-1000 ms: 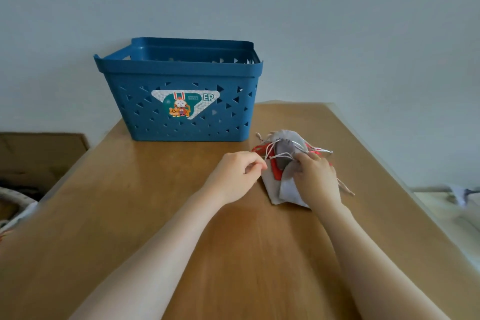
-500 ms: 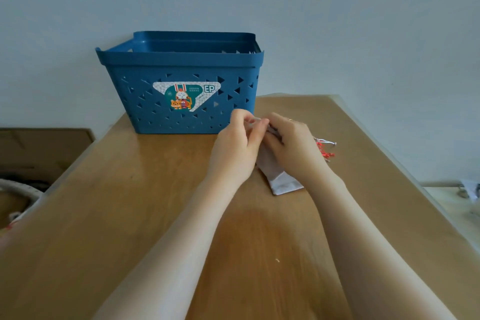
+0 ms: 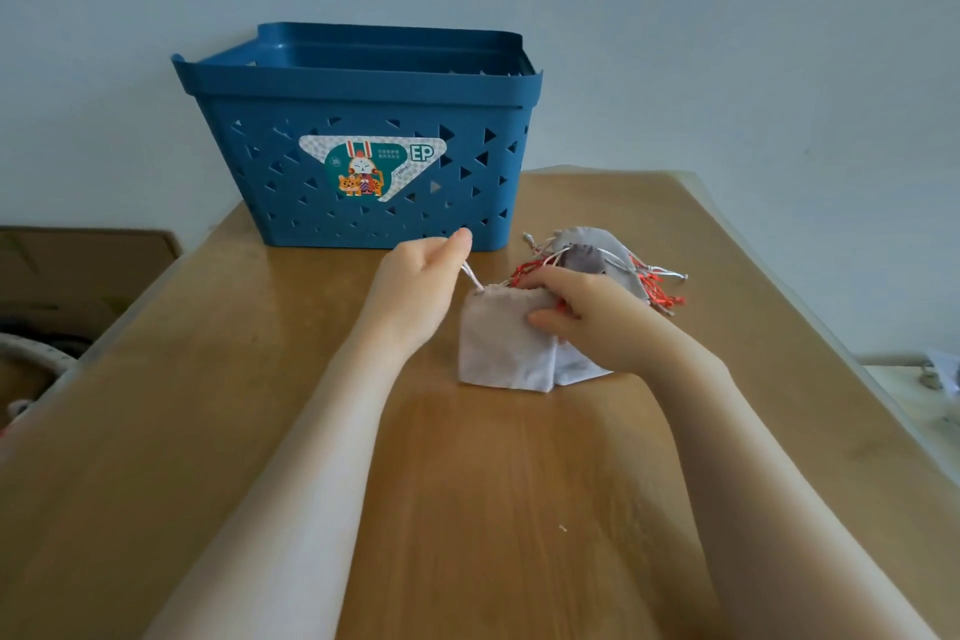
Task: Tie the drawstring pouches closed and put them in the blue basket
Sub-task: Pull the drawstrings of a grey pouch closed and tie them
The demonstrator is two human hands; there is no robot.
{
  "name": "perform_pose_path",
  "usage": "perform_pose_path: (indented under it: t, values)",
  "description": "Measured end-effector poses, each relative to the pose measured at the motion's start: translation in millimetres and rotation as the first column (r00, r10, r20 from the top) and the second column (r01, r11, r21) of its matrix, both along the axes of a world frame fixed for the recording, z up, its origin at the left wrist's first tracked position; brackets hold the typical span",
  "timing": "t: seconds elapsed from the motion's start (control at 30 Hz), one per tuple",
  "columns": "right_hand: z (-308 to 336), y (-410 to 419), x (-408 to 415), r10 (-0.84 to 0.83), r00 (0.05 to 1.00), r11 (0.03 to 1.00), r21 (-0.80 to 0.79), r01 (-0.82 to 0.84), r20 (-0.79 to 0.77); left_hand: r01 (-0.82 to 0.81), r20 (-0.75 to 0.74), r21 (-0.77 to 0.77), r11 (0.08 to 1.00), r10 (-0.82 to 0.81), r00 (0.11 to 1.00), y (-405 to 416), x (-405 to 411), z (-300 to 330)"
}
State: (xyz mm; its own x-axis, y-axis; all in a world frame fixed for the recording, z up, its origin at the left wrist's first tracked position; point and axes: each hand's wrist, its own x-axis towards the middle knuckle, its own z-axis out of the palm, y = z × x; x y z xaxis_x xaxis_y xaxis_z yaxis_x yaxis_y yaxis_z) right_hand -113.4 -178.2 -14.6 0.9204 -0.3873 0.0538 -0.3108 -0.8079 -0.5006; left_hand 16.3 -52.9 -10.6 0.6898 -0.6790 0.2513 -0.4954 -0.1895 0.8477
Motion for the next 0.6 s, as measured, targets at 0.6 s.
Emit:
perform_pose_path:
  t: [0.6]
  values:
    - [9.7,-27.5,-22.3,-0.466,0.812,0.733,0.667,0.131,0.352,-0.109,-0.683,-0.194,0.975,-0.054,0.729,-2.5,7.3,-12.9]
